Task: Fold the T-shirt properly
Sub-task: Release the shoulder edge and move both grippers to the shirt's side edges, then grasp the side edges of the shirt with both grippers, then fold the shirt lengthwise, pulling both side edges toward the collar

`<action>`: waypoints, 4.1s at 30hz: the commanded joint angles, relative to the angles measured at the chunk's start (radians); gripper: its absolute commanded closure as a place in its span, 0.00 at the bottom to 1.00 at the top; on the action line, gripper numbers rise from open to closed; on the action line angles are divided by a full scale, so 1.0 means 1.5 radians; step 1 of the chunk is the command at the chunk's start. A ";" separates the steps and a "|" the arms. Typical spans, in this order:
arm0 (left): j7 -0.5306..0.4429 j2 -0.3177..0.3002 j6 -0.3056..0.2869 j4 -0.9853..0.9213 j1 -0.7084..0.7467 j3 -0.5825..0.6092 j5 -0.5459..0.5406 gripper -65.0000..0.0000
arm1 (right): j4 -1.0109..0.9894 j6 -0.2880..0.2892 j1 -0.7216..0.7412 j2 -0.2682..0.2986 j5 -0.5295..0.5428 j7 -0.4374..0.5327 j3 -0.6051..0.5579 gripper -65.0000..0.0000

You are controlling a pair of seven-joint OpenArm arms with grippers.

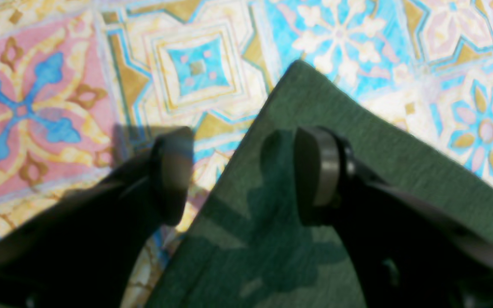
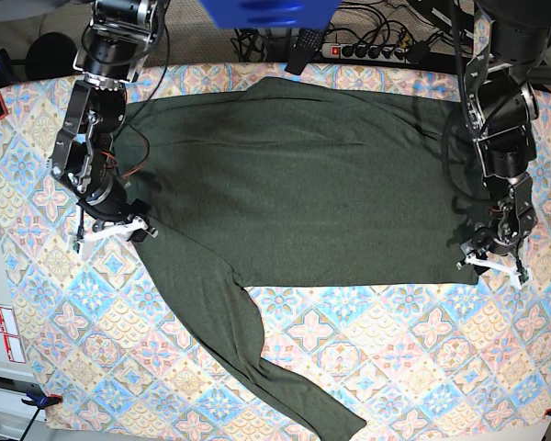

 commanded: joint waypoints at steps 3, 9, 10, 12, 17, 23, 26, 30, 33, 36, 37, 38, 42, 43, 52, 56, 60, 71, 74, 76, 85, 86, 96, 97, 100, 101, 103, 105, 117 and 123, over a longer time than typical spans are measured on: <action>-0.011 0.001 -0.002 0.011 -0.011 0.001 -0.001 0.41 | 0.015 0.003 0.012 0.004 0.005 0.011 0.001 0.67; -0.011 0.019 -0.003 0.011 0.003 0.001 0.000 0.41 | 0.015 0.003 0.012 0.004 0.005 0.011 0.001 0.67; -0.011 0.020 -0.004 0.011 0.005 0.001 0.000 0.42 | 0.016 0.003 0.012 0.004 0.005 0.011 0.001 0.67; -0.011 0.025 -0.005 0.011 0.006 0.002 0.000 0.46 | 0.016 0.003 0.012 0.004 0.005 0.011 0.001 0.67; -0.010 0.040 -0.006 0.014 0.018 0.040 -0.008 0.74 | 0.016 0.003 0.012 0.004 0.005 0.011 0.001 0.67; -0.010 0.039 -0.006 0.015 0.020 0.062 -0.009 1.00 | 0.016 0.003 0.012 0.004 0.005 0.011 0.001 0.67; -0.013 0.038 -0.006 0.015 0.020 0.062 -0.009 1.00 | 0.016 0.003 0.014 0.004 0.005 0.011 0.001 0.67; -0.012 0.029 -0.006 0.049 0.039 0.062 -0.009 1.00 | 0.005 0.003 0.017 0.004 0.003 0.011 0.000 0.66; -0.011 0.027 -0.006 0.147 0.090 0.067 -0.009 1.00 | -0.024 0.003 0.029 0.010 0.003 0.011 -0.012 0.66; -0.010 0.027 -0.006 0.231 0.141 0.067 -0.008 1.00 | -0.038 0.003 0.074 0.027 0.003 0.008 -0.039 0.61; -0.010 0.026 -0.006 0.250 0.152 0.067 -0.008 1.00 | -0.046 0.003 0.080 0.034 0.002 0.009 -0.048 0.58; -0.010 0.026 -0.006 0.267 0.163 0.067 -0.008 1.00 | -0.056 0.003 0.086 0.044 0.002 0.009 -0.057 0.56; -0.010 0.025 -0.006 0.316 0.208 0.064 -0.008 1.00 | -0.118 0.003 0.131 0.086 0.002 0.010 -0.103 0.48; -0.010 0.025 -0.006 0.326 0.216 0.062 -0.008 1.00 | -0.139 0.003 0.147 0.096 0.002 0.010 -0.121 0.48; -0.010 0.012 -0.005 0.461 0.308 0.061 -0.010 1.00 | -0.303 0.003 0.234 0.165 0.001 0.096 -0.258 0.47; -0.010 0.011 -0.005 0.515 0.345 0.056 -0.010 1.00 | -0.369 0.003 0.258 0.174 0.001 0.135 -0.291 0.47; -0.010 0.011 -0.005 0.550 0.369 0.020 -0.010 1.00 | -0.422 0.004 0.265 0.182 0.001 0.175 -0.317 0.47; -0.010 0.012 -0.005 0.552 0.381 0.015 -0.010 1.00 | -0.513 0.099 0.266 0.182 0.001 0.230 -0.335 0.47; -0.010 0.013 -0.005 0.552 0.384 0.015 -0.010 1.00 | -0.514 0.099 0.266 0.182 0.001 0.230 -0.335 0.53; -0.010 0.013 -0.005 0.552 0.384 0.015 -0.010 1.00 | -0.514 0.099 0.265 0.181 0.001 0.229 -0.331 0.65; -0.010 0.015 -0.004 0.552 0.385 0.014 -0.010 1.00 | -0.510 0.100 0.264 0.181 0.003 0.231 -0.330 1.00; -0.010 0.015 -0.004 0.552 0.385 0.014 -0.010 1.00 | -0.509 0.100 0.264 0.181 0.003 0.231 -0.330 1.00; -0.010 0.015 -0.003 0.594 0.406 0.013 -0.010 1.00 | -0.327 0.100 0.204 0.182 0.004 0.157 -0.242 1.00; -0.010 0.015 -0.003 0.601 0.410 0.013 -0.010 1.00 | -0.308 0.100 0.196 0.182 0.004 0.144 -0.223 1.00; -0.010 0.015 -0.003 0.612 0.419 0.013 -0.010 1.00 | -0.266 0.100 0.168 0.182 0.004 0.123 -0.190 1.00; -0.010 0.015 -0.003 0.612 0.421 0.013 -0.010 1.00 | -0.253 0.100 0.158 0.182 0.005 0.117 -0.182 1.00; -0.010 0.015 -0.003 0.612 0.425 0.013 -0.010 1.00 | -0.220 0.100 0.142 0.182 0.005 0.105 -0.176 1.00; -0.010 0.015 -0.003 0.612 0.427 0.013 -0.010 1.00 | -0.191 0.100 0.124 0.182 0.005 0.089 -0.170 1.00; -0.011 0.011 -0.004 0.713 0.522 -0.038 -0.011 1.00 | -0.035 0.101 -0.023 0.182 0.006 0.067 -0.114 1.00; -0.011 0.011 -0.004 0.728 0.550 -0.073 -0.011 1.00 | 0.030 0.101 -0.087 0.182 0.006 0.067 -0.085 1.00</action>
